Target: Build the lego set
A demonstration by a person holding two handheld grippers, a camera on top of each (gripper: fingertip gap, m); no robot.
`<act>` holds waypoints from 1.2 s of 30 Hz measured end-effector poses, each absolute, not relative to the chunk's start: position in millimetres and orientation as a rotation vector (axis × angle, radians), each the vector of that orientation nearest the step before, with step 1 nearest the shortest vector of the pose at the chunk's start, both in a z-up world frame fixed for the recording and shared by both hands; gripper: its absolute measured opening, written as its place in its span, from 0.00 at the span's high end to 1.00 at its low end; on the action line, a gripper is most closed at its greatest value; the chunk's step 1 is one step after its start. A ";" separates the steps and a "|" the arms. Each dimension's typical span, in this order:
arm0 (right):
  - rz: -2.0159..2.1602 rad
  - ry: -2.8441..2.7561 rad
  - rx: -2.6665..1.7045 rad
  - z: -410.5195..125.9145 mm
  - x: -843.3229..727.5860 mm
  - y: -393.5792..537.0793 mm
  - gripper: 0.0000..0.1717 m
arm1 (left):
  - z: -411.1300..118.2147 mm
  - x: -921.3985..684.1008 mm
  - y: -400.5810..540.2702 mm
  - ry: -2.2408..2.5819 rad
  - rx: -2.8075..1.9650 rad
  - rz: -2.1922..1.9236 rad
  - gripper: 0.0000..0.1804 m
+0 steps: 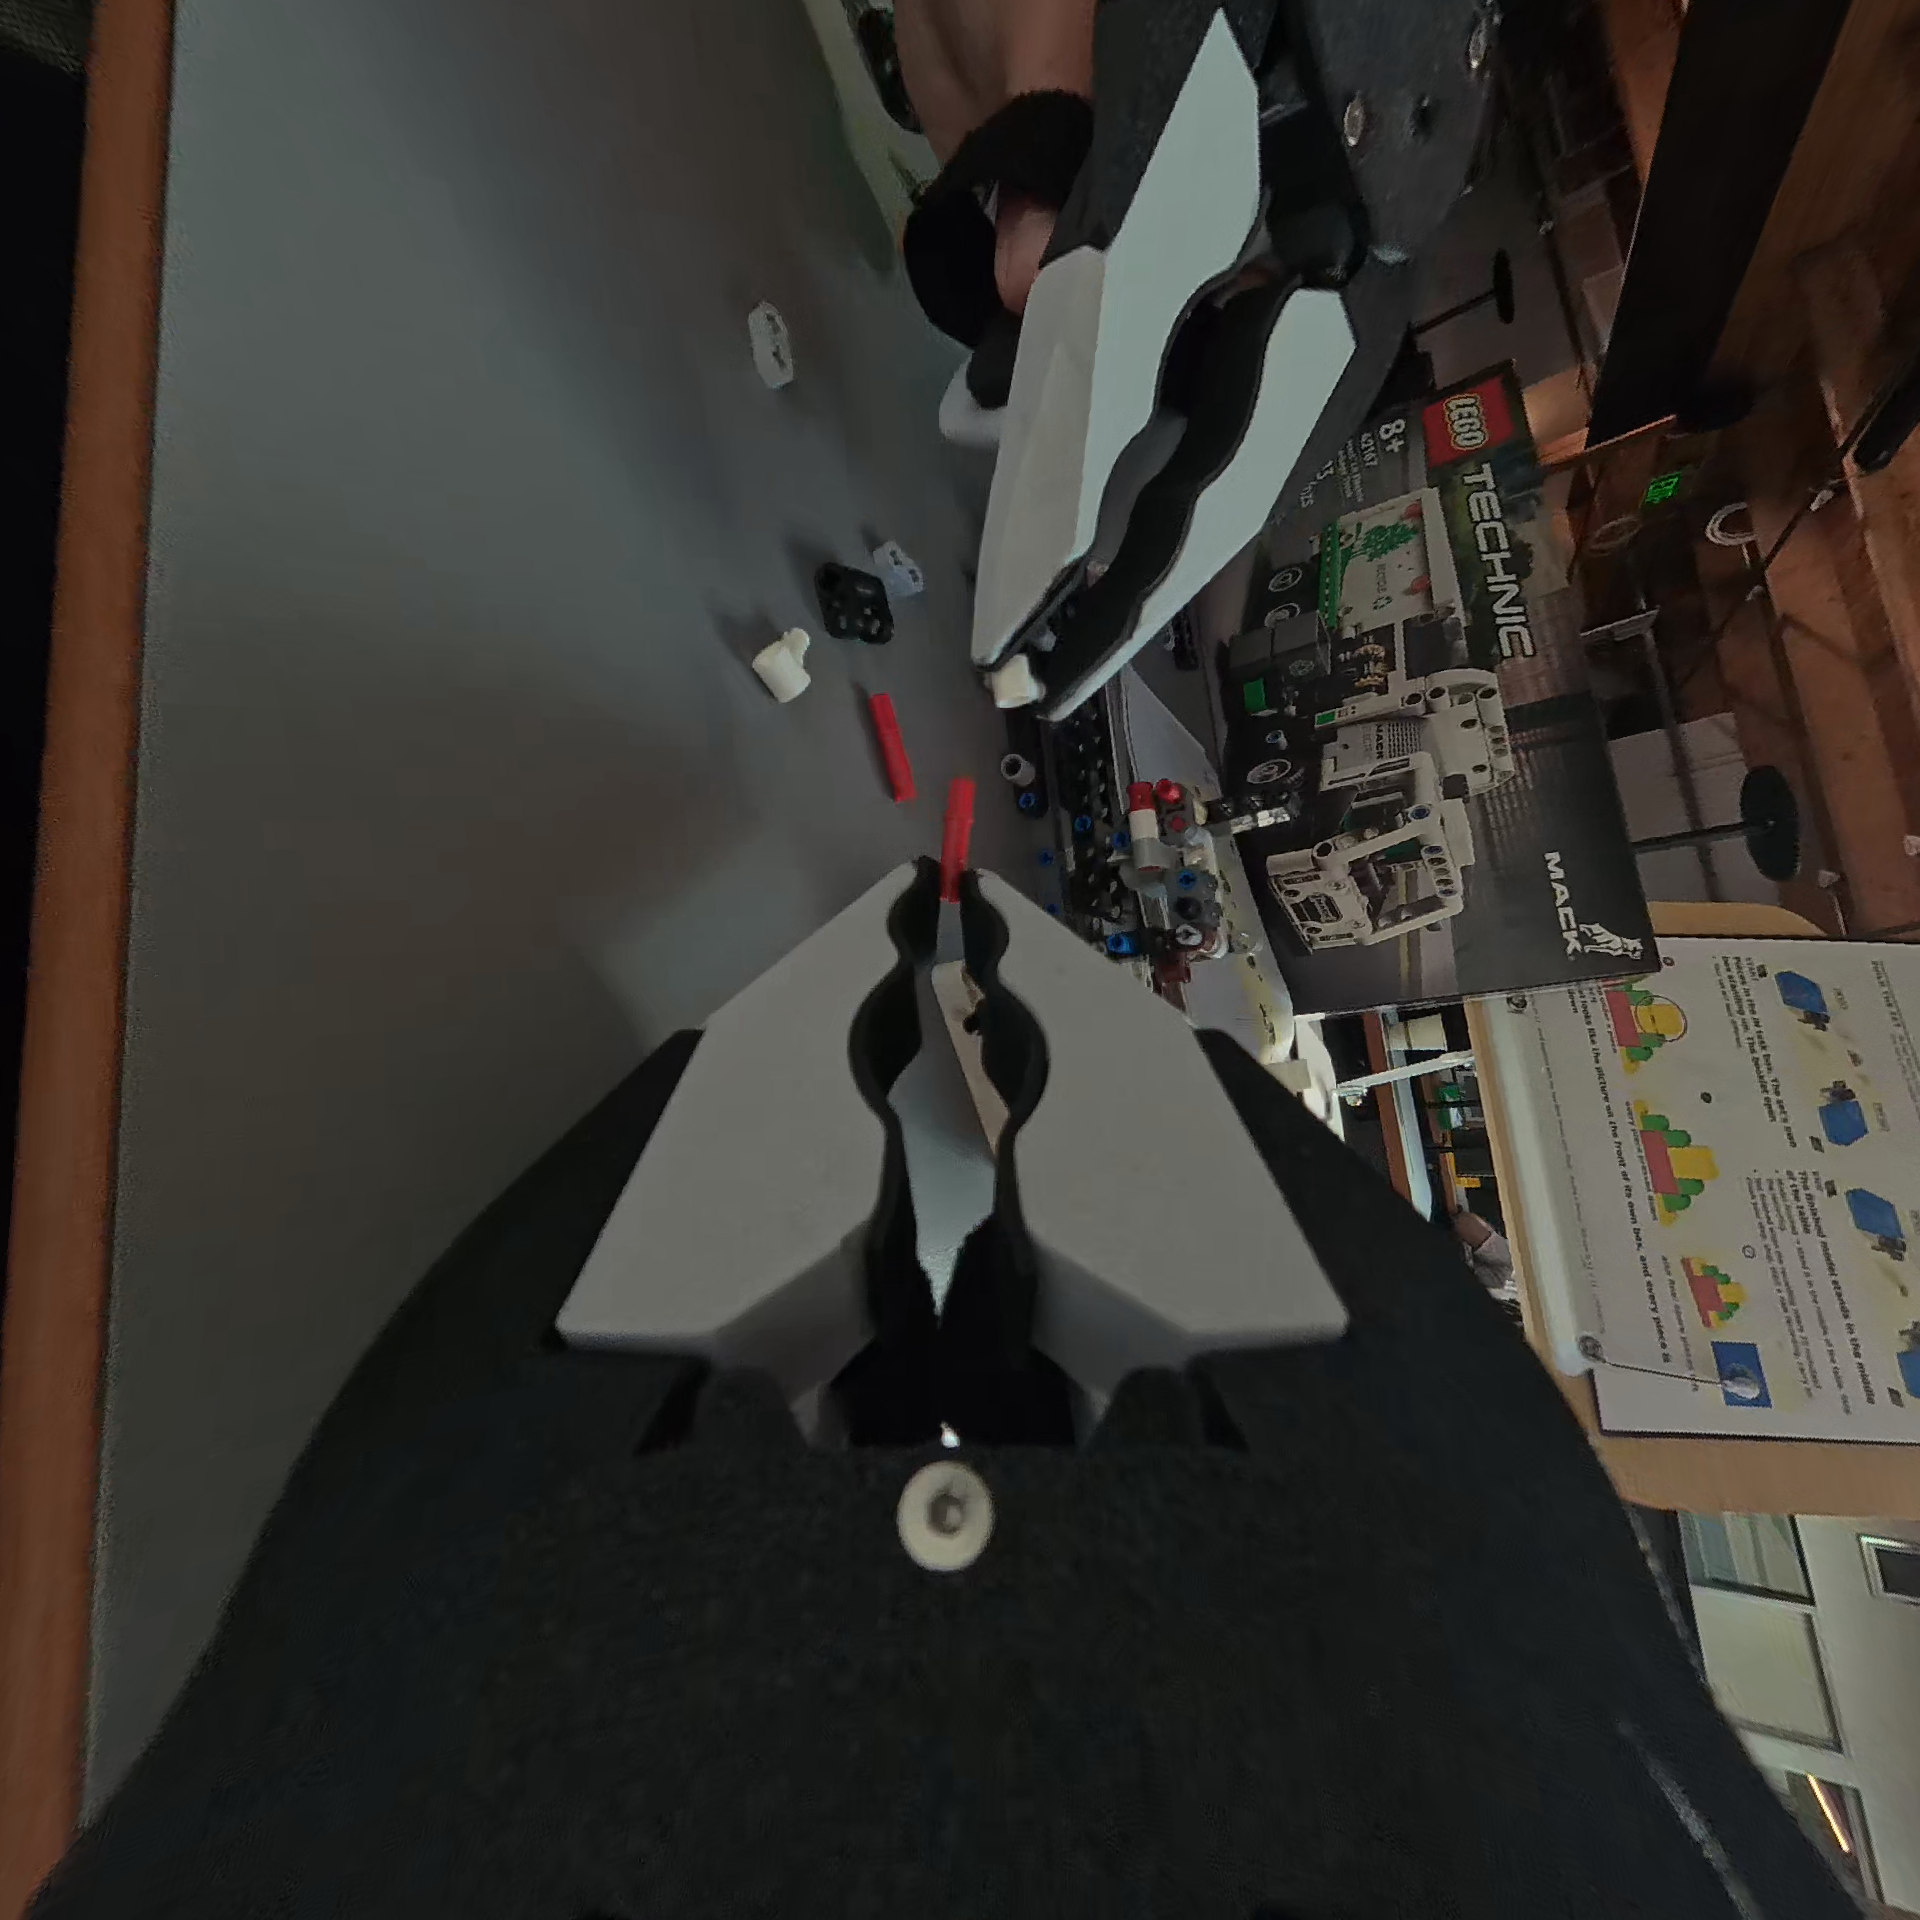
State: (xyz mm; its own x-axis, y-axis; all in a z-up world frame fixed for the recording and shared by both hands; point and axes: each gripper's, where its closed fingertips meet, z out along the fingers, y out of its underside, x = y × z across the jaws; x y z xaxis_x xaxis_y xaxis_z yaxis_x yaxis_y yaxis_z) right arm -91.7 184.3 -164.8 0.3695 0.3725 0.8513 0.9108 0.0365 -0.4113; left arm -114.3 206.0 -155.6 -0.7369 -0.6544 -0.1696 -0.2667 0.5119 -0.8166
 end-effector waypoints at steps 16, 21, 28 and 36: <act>-0.587 -1.114 -1.653 -168.7 -79.9 187.3 0.99 | -157.1 -101.6 215.8 2.210 -0.828 -1.081 0.92; -0.581 -1.113 -1.652 -168.4 -80.0 186.9 0.99 | -156.9 -102.5 213.6 2.217 -0.825 -1.095 0.92; -0.576 -1.112 -1.649 -168.0 -80.2 186.4 0.99 | -161.1 -102.7 213.5 2.231 -0.833 -1.095 0.92; -0.575 -1.113 -1.652 -168.5 -80.1 186.5 0.99 | -159.8 -103.0 213.5 2.227 -0.829 -1.097 0.92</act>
State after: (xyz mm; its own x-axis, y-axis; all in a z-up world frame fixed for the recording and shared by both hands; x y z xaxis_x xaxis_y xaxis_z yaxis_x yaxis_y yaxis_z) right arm -80.1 186.5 -168.5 0.4590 0.3911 0.7977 0.8768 -0.0546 -0.4778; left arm -103.0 213.5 -159.8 -0.6786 -0.7126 -0.1779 -0.2932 0.4849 -0.8240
